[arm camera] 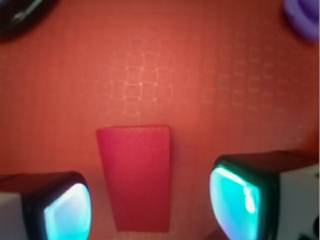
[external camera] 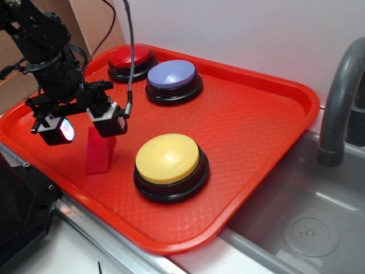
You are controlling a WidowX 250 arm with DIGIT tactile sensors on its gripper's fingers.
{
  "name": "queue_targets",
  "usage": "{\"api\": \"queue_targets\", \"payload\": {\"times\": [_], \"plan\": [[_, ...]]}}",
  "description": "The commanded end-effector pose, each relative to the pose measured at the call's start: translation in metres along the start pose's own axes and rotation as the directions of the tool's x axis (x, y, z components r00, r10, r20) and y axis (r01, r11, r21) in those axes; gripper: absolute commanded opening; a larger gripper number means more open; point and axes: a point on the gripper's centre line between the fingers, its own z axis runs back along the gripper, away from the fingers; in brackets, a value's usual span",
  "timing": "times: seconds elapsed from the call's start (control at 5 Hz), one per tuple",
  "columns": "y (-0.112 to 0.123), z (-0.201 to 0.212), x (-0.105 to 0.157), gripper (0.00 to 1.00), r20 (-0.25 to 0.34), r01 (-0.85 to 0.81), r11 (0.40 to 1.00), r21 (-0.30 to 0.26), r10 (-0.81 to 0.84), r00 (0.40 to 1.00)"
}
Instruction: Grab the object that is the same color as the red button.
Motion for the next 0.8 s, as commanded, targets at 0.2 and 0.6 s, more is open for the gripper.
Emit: {"api": "queue_targets", "payload": {"times": [0.2,0.6], "plan": [[-0.011,-0.021,0.012,1.00,-0.025,0.037,0.999,0.006,-0.037,0.999],[-0.006,-0.023,0.014,0.00,-0.025,0.039,0.999,-0.004,-0.039,0.999]]}}
